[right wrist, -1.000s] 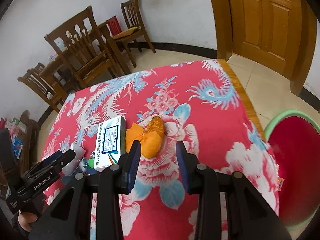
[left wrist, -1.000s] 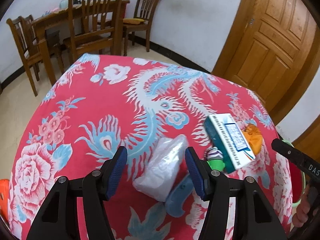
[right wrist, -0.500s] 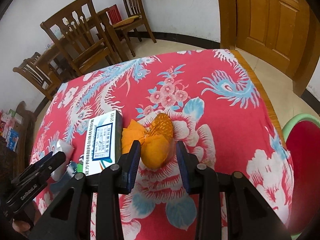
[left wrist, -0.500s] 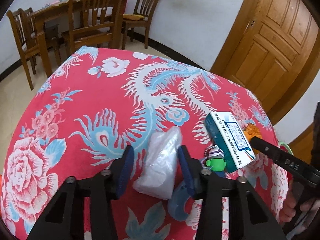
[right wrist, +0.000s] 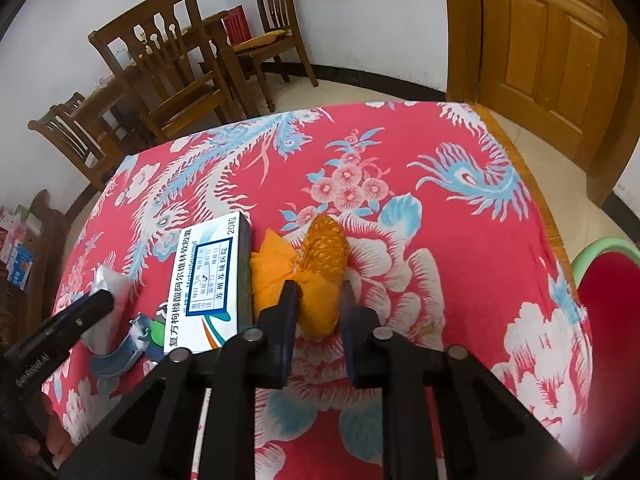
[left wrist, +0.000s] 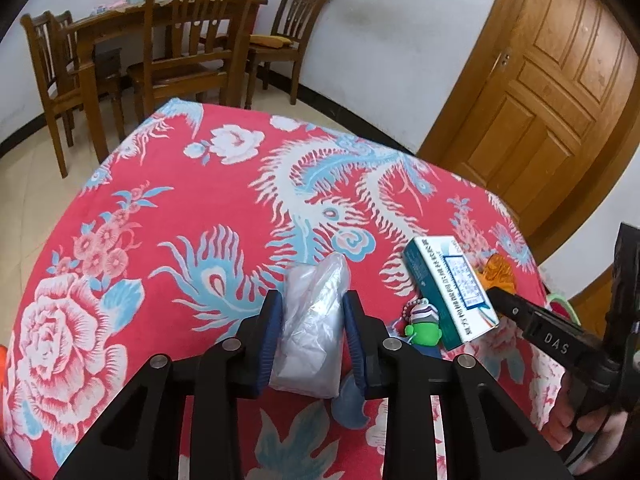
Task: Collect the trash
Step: 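Grasp the clear plastic bag with the left gripper while the right grasps the orange foam net, then carry the plastic bag and orange net over the red bucket with both grippers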
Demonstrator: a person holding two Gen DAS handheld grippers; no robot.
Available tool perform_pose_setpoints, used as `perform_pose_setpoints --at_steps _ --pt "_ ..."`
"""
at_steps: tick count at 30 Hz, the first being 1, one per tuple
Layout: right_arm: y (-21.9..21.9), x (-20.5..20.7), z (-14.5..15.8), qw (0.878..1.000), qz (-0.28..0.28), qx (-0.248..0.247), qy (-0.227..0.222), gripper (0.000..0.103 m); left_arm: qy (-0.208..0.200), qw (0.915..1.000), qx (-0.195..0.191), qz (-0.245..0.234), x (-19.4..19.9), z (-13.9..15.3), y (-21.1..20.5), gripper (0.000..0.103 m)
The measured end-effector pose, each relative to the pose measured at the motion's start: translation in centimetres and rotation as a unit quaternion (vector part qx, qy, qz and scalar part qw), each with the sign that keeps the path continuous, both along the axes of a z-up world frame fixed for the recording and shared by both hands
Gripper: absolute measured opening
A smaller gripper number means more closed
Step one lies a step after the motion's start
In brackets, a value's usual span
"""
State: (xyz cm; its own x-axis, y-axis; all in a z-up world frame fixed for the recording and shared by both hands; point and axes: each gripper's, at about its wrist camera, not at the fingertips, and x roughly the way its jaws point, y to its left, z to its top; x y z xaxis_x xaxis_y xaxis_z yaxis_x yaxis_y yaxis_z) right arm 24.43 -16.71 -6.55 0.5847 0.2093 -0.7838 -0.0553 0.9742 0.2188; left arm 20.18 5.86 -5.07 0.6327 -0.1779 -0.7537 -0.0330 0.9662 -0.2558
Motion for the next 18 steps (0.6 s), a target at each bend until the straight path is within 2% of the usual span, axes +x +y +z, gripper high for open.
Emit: perform_pose_setpoints --at_steps 18 --pt "-2.8 -6.7 4.7 0.998 0.002 0.016 -0.065 0.019 -0.044 0.9984 -0.034 -0.006 -3.5 4.1 -1.1 0.031"
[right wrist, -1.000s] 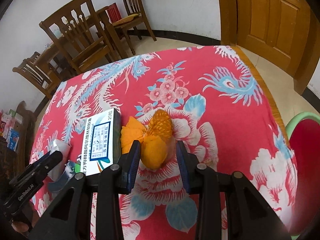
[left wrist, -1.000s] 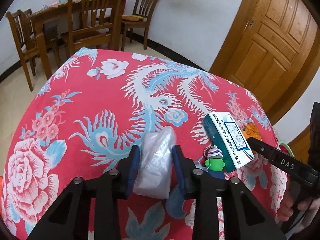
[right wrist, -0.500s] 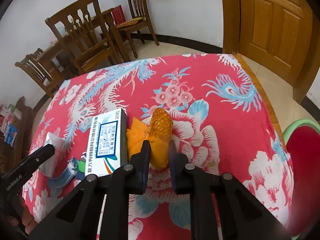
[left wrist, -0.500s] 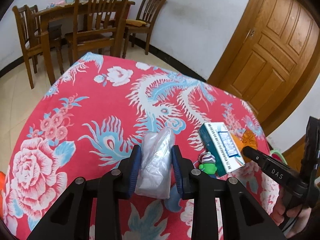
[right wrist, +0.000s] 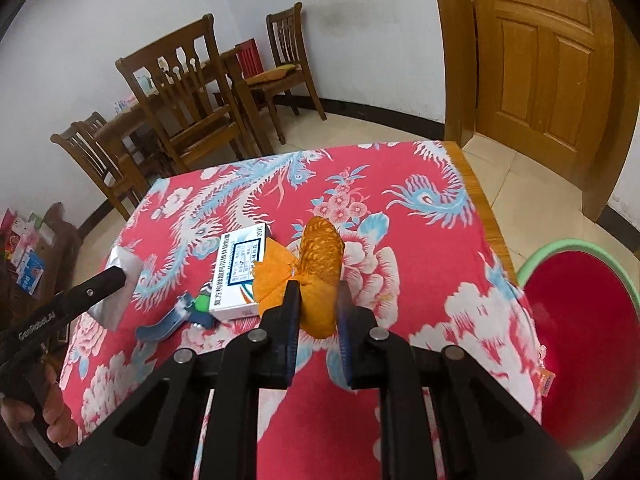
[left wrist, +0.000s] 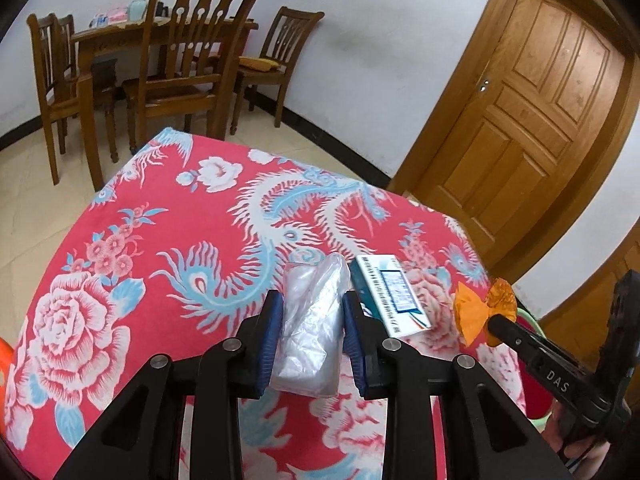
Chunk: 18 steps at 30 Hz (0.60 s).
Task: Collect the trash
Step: 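Carry the plastic bag and orange net over the red bucket with both grippers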
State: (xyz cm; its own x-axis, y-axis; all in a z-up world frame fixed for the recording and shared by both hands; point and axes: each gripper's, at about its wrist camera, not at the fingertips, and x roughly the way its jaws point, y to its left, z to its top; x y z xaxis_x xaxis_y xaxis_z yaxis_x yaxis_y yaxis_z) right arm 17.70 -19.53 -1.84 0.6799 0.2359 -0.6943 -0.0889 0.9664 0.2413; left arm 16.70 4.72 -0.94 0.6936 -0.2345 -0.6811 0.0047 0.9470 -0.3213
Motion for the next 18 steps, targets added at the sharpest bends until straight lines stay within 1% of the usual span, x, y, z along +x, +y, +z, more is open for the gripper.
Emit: perform_pose_setpoints --at_steps 8,18 --pt "-1.7 -2.7 1.7 0.999 -0.013 0.020 -0.023 0.019 -0.010 0.9998 -0.005 -0.014 -1.1 1.0 -1.5 0.031" --pt "-4.5 -5.9 2.2 0.998 -0.044 0.044 -0.032 0.019 -0.017 0.9991 -0.004 -0.039 -2.1 1.8 -4.0 0.031"
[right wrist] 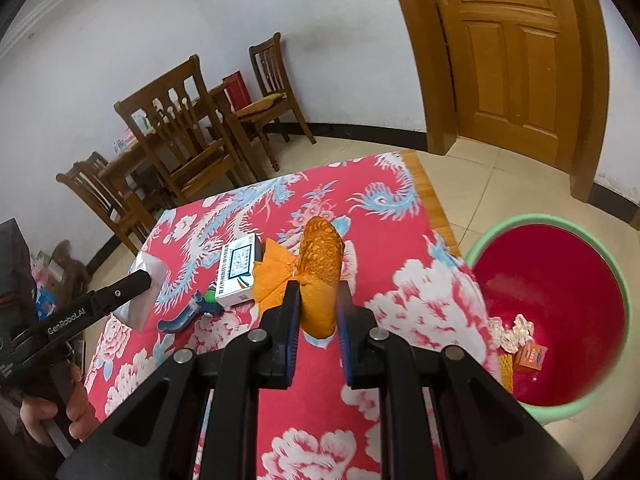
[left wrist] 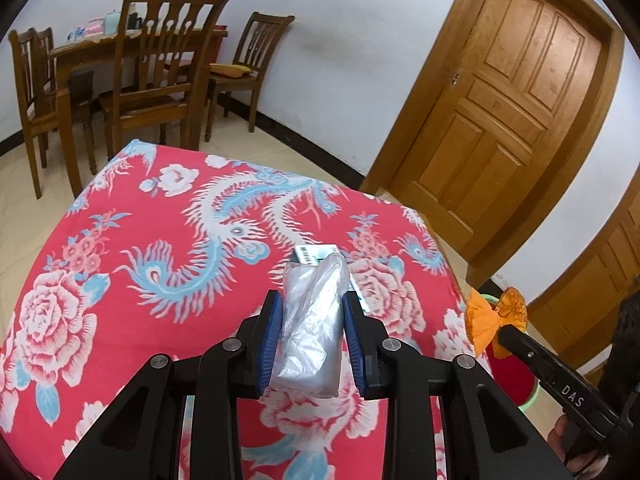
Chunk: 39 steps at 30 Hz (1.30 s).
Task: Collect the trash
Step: 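Carry the plastic bag and orange net over the red bucket with both grippers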
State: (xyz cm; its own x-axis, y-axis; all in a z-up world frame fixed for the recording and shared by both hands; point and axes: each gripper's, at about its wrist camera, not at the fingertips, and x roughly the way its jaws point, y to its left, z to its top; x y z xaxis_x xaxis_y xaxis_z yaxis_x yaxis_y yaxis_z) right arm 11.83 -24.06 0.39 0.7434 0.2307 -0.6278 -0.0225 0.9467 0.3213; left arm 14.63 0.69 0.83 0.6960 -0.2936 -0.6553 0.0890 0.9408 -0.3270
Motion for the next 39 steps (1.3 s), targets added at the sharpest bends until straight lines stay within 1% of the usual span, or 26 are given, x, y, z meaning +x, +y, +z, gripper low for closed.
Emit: perform_pose_setpoints --at_steps 15,29,33,39 --pt "-4.5 -3.8 0.7 0.999 -0.044 0.020 -0.019 0.019 -0.007 0.9993 0.007 -0.037 -1.2 1.0 -4.3 0.031" --pt "-9.3 -6.0 -0.1 0.995 -0.084 0.042 -0.021 0.019 0.000 0.9973 0.013 -0.073 -1.5 1.0 -9.1 0.031" --pt "-10.8 -6.7 -0.4 0.993 -0.103 0.046 -0.021 0.019 0.007 0.9959 0.008 -0.090 -1.4 0.9 -10.7 0.031" --pt "-13.3 -7.6 -1.1 0.990 -0.131 0.050 -0.016 0.019 0.012 0.9923 0.015 -0.122 -1.5 0.5 -13.8 0.031"
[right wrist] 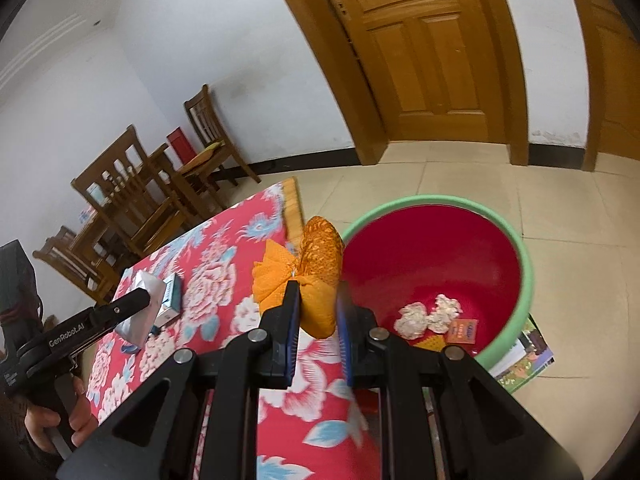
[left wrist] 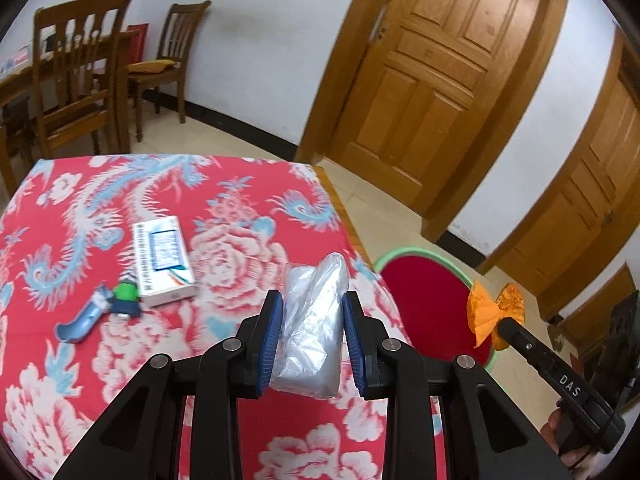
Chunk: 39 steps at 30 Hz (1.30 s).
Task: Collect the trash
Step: 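Carry the plastic bag and orange net over the red bucket with both grippers, then open both grippers to drop the bag and net into the bucket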
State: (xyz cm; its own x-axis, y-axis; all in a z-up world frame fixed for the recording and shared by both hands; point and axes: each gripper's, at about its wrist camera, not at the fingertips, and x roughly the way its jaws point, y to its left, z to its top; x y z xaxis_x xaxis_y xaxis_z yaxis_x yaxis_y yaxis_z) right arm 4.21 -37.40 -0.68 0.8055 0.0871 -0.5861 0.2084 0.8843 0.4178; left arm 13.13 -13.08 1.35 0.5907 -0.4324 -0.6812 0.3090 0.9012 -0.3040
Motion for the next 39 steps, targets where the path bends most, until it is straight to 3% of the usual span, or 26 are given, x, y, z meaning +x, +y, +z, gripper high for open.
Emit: perform_pose_setpoints --at_steps 20,34,37,39 --pt "-6.3 -0.9 -3.7 0.997 -0.058 0.029 0.039 0.020 0.025 0.9962 0.022 -0.081 0.2 -2.6 -9.0 0.031" --pt "-7.9 -0.7 -4.9 0.995 -0.074 0.038 0.056 0.023 0.046 0.9877 0.042 -0.144 0.6 -5.1 -14.4 0.031" --pt "-8.2 -0.9 -5.1 0.995 -0.077 0.042 0.056 0.023 0.052 0.9863 0.045 -0.150 0.7 -5.4 -14.9 0.033" --pt "-8.3 -0.9 -5.2 0.994 -0.079 0.044 0.060 0.023 0.059 0.9857 0.043 -0.152 0.8 -5.6 -15.1 0.041"
